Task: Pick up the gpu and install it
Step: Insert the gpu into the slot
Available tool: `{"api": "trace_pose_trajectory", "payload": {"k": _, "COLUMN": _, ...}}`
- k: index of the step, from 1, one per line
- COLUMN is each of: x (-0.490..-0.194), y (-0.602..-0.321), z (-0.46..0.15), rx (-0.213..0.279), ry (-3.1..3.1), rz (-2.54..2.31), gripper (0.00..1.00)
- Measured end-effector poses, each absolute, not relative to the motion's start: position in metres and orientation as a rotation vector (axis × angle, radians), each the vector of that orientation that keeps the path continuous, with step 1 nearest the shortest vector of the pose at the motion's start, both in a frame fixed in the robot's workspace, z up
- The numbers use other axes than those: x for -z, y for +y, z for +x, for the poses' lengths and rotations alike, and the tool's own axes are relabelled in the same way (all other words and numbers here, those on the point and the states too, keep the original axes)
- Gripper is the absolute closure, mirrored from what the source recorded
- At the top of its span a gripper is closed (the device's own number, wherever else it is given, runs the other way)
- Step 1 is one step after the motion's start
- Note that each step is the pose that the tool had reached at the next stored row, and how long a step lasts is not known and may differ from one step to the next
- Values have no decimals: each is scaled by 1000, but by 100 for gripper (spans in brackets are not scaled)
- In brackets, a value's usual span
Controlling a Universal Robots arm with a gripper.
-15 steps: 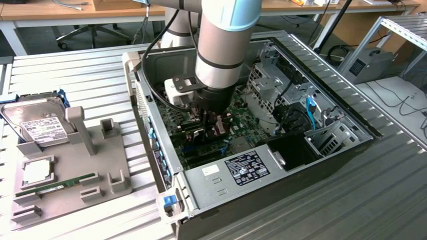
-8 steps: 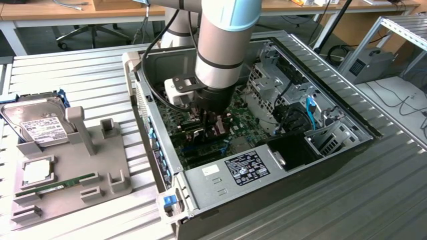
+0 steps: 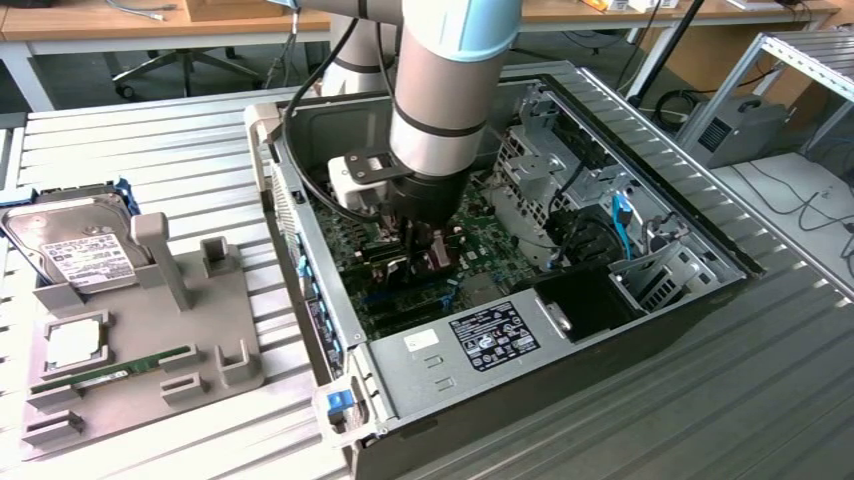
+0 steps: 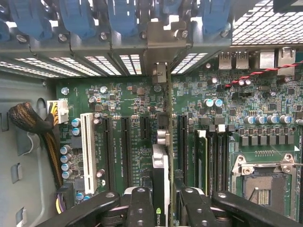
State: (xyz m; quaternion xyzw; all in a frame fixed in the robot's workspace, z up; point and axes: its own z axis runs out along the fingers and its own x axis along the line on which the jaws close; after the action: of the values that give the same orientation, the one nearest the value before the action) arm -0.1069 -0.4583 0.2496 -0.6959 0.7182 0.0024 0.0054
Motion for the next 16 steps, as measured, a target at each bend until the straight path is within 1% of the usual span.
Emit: {"api": "trace_pose_trajectory", "payload": {"k": 16, "x": -248, "y": -457, "z": -107, "rx": -7, "ry": 2248, "rz": -2179, "gripper": 73}}
